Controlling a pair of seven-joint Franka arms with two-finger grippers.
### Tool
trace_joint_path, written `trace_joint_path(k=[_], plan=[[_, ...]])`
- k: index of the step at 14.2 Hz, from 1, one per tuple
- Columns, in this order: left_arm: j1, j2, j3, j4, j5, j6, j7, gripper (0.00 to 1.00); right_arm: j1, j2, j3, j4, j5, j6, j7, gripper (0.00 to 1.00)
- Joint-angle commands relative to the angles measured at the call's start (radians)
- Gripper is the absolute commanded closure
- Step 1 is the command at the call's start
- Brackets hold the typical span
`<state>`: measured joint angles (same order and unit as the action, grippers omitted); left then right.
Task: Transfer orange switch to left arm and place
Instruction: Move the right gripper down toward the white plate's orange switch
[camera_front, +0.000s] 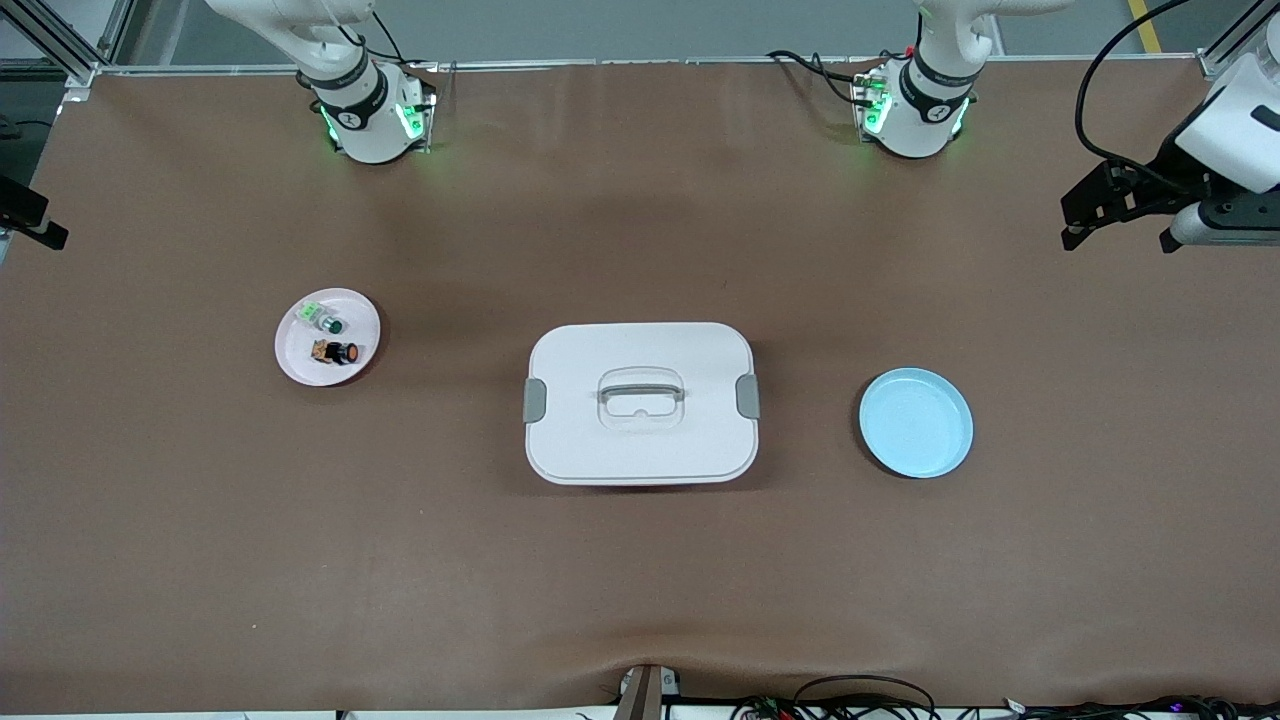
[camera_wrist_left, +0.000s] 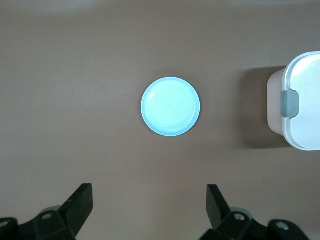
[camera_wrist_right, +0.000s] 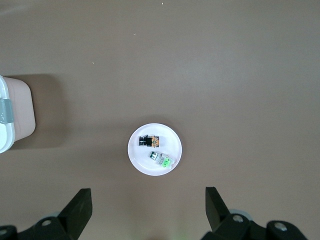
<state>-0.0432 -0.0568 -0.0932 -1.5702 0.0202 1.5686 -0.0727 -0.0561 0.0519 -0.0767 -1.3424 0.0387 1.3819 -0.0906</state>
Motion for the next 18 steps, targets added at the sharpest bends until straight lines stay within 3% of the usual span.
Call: trace_joint_path(k=[1,11,18], plan=[[-0.001,0.023,-0.003,0.03,0.021,-0.016,-0.004,0.0,-0.014,-0.004,0.008,0.009,0.006,-0.009,0.002,0.0],[-0.01,0.046,-0.007,0.052,0.009,0.001,-0.009,0.0,-0.016,0.003,0.008,0.009,0.013,-0.006,0.009,0.0],[-0.014,0.052,-0.007,0.052,0.004,0.004,-0.009,0.0,-0.007,0.085,0.011,-0.05,0.012,0.101,-0.004,0.0]])
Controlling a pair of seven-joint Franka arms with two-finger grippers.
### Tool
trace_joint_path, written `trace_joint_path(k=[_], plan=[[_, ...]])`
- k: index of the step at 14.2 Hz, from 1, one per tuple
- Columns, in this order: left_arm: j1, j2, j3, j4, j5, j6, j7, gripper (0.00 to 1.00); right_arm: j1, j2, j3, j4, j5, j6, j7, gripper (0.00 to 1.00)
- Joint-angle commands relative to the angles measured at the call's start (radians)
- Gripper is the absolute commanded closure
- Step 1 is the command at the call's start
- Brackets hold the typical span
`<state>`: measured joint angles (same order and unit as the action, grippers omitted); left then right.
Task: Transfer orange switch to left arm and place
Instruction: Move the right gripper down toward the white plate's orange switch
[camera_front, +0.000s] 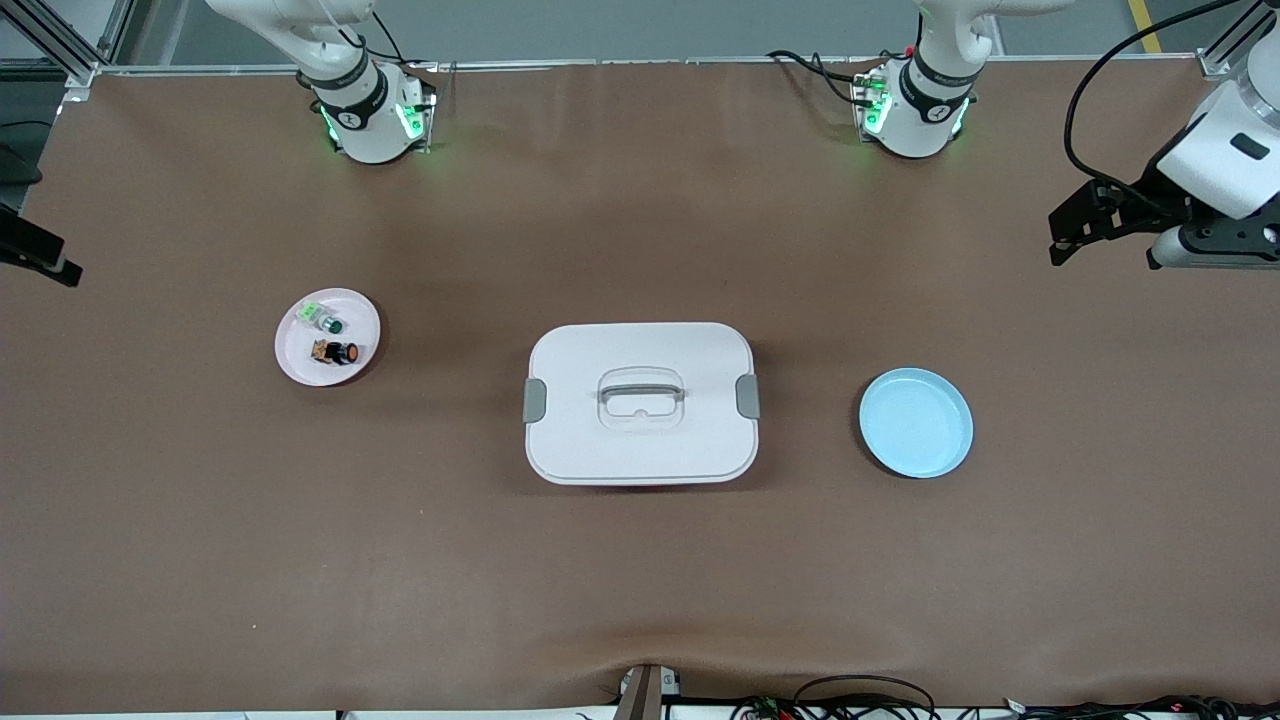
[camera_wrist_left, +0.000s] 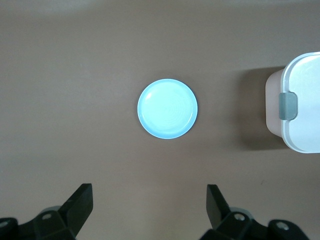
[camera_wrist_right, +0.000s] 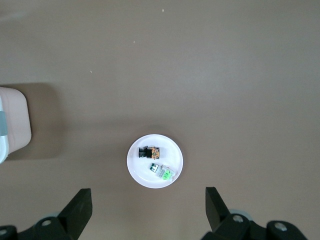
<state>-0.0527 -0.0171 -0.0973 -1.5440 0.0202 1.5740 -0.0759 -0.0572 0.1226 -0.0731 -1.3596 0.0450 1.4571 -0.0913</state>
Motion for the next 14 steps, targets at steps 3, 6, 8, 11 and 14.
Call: trace_joint_path(k=[3,6,8,11,14], plan=[[-0.009,0.014,-0.002,0.025,0.003,0.0,-0.005,0.0,-0.019,-0.001,0.006,-0.238,0.015,0.155,-0.001,0.0],[-0.009,0.014,-0.002,0.025,0.003,0.001,-0.005,0.0,-0.021,-0.05,0.006,-0.48,0.093,0.338,0.01,0.0],[-0.009,0.016,-0.002,0.025,0.004,0.001,-0.004,0.0,-0.021,-0.083,0.006,-0.632,0.099,0.472,0.01,0.0],[-0.009,0.02,-0.002,0.027,0.003,0.007,-0.005,0.0,-0.012,-0.077,0.007,-0.765,0.099,0.616,0.001,0.0],[-0.009,0.025,-0.002,0.027,0.004,0.014,-0.005,0.0,0.026,-0.064,0.009,-0.875,0.099,0.797,0.008,0.0]])
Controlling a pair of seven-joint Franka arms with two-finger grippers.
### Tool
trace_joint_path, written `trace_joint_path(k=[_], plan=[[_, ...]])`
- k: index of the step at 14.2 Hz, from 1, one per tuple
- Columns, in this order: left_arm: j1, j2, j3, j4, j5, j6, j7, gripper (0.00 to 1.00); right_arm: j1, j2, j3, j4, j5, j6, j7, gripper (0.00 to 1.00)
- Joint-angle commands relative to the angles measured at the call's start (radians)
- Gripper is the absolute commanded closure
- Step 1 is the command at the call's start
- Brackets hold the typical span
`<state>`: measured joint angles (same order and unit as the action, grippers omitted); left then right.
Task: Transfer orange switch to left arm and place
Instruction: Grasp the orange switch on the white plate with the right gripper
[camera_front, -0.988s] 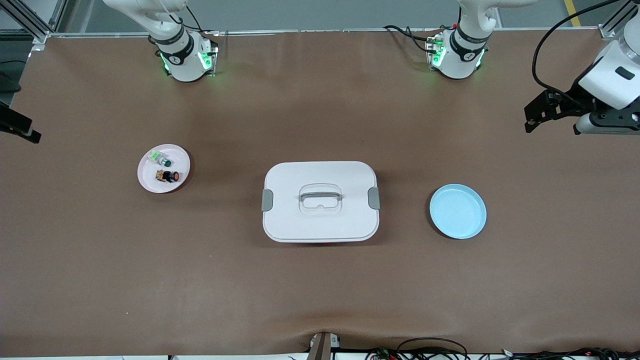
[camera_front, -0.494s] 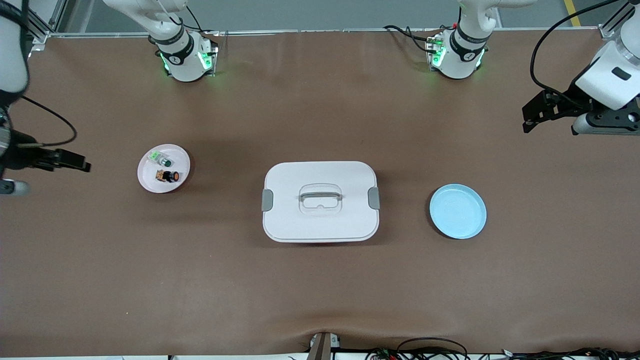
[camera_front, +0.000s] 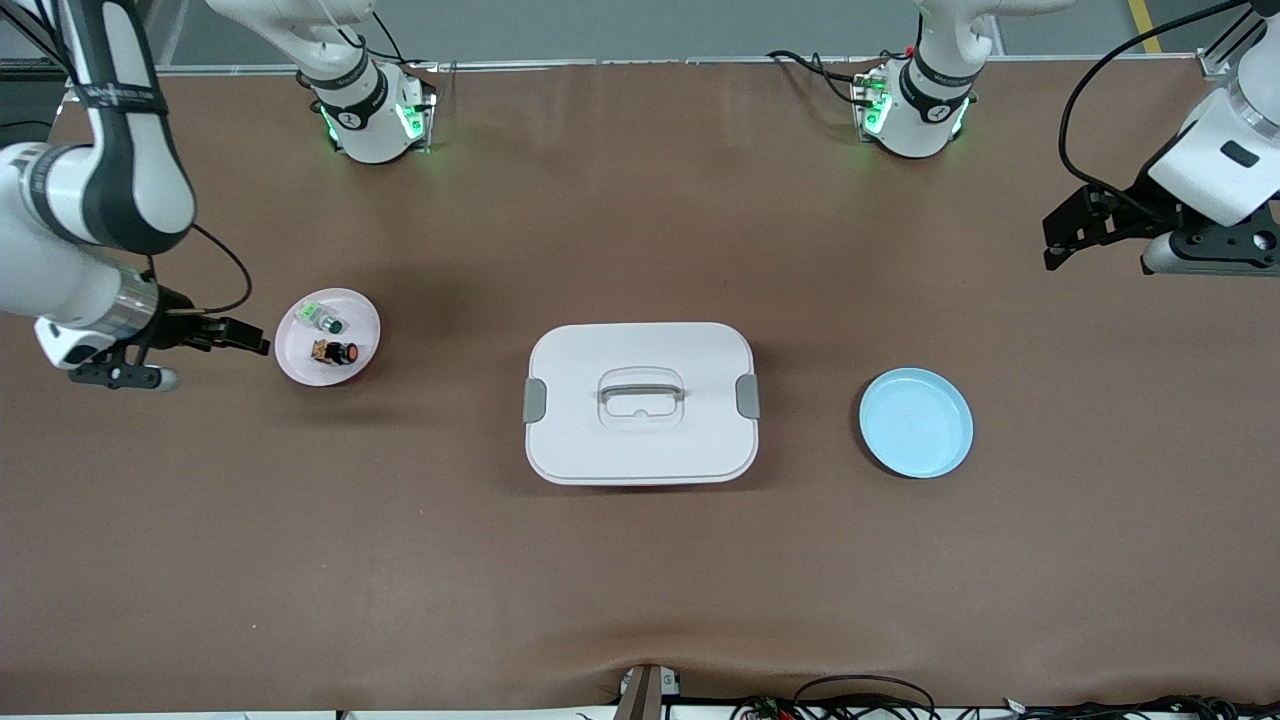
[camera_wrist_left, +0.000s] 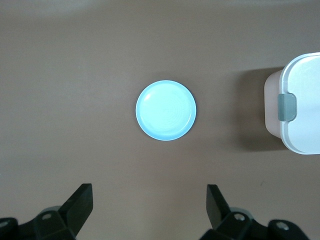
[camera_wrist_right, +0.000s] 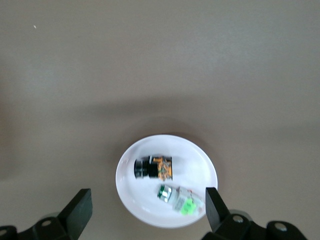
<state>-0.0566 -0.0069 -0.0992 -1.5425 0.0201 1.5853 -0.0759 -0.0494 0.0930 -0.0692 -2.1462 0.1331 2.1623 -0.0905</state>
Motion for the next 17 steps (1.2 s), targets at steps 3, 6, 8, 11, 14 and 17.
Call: trace_joint_path(k=[3,6,8,11,14,17], plan=[[-0.005,0.016,-0.001,0.025,0.006,0.039,-0.005,0.0,0.042,0.045,0.006,-0.116,0.011,0.21,0.009,0.0],[-0.005,0.022,-0.001,0.025,0.006,0.041,-0.005,0.0,0.043,0.085,0.006,-0.17,0.013,0.321,0.009,0.0],[-0.003,0.024,-0.001,0.025,0.006,0.041,-0.005,0.0,0.043,0.109,0.006,-0.198,0.013,0.379,0.011,0.0],[-0.005,0.024,-0.002,0.025,0.006,0.041,-0.005,0.0,0.043,0.142,0.006,-0.213,0.023,0.408,0.014,0.0],[-0.011,0.025,-0.002,0.025,0.007,0.041,-0.005,0.0,0.057,0.162,0.008,-0.253,0.052,0.447,0.014,0.0],[-0.017,0.025,-0.001,0.025,0.009,0.044,-0.005,0.0,0.057,0.177,0.008,-0.271,0.062,0.473,0.014,0.0]])
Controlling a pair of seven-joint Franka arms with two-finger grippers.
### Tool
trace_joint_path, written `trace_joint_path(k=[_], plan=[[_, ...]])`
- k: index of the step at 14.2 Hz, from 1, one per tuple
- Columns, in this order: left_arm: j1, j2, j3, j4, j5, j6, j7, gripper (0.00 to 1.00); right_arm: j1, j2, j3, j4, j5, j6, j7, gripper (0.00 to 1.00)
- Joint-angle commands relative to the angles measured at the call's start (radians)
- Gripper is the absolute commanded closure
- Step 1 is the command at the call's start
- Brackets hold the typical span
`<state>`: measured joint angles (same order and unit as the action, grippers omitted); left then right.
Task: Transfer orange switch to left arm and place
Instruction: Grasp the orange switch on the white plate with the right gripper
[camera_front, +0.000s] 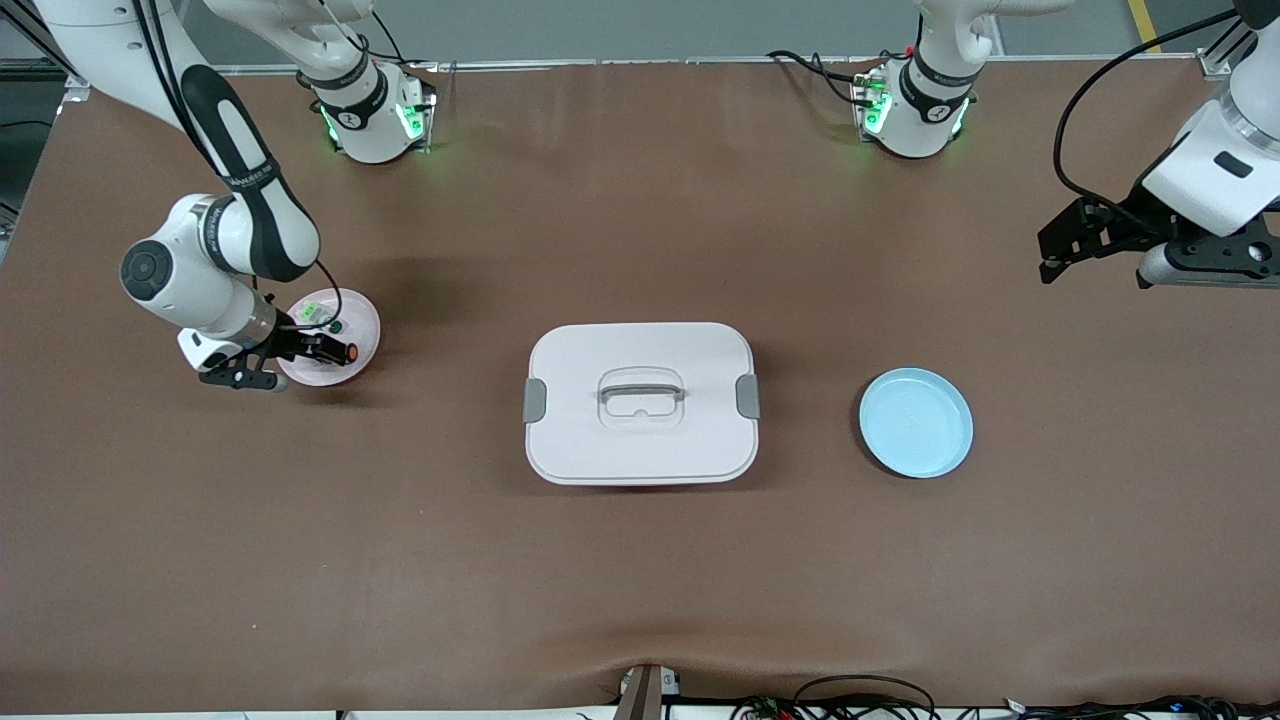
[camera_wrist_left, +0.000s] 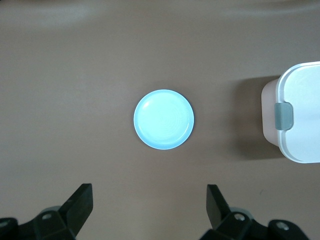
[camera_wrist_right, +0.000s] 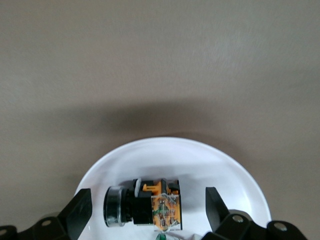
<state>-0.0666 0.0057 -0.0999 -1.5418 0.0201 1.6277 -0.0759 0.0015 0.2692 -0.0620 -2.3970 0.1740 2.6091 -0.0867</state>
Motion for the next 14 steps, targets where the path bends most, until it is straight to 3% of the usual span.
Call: trace_joint_path(k=[1,9,10,13,14], plan=[[-0.009,0.013,-0.001,0.025,0.009,0.001,-0.005,0.0,0.011,0.005,0.002,-0.025,0.025,0.031,0.01,0.0],[-0.025,0.013,-0.001,0.015,0.009,0.0,-0.007,0.0,0.034,0.038,0.002,-0.05,0.05,0.095,0.01,0.0],[-0.025,0.013,-0.001,0.015,0.009,-0.002,-0.007,0.0,0.035,0.038,0.002,-0.05,0.05,0.095,0.01,0.09],[-0.025,0.011,-0.001,0.015,0.011,-0.005,-0.007,0.0,0.035,0.036,0.002,-0.051,0.051,0.091,0.01,0.98],[-0.025,0.013,-0.001,0.015,0.011,-0.005,-0.007,0.0,0.034,0.036,0.002,-0.05,0.051,0.085,0.012,1.0]])
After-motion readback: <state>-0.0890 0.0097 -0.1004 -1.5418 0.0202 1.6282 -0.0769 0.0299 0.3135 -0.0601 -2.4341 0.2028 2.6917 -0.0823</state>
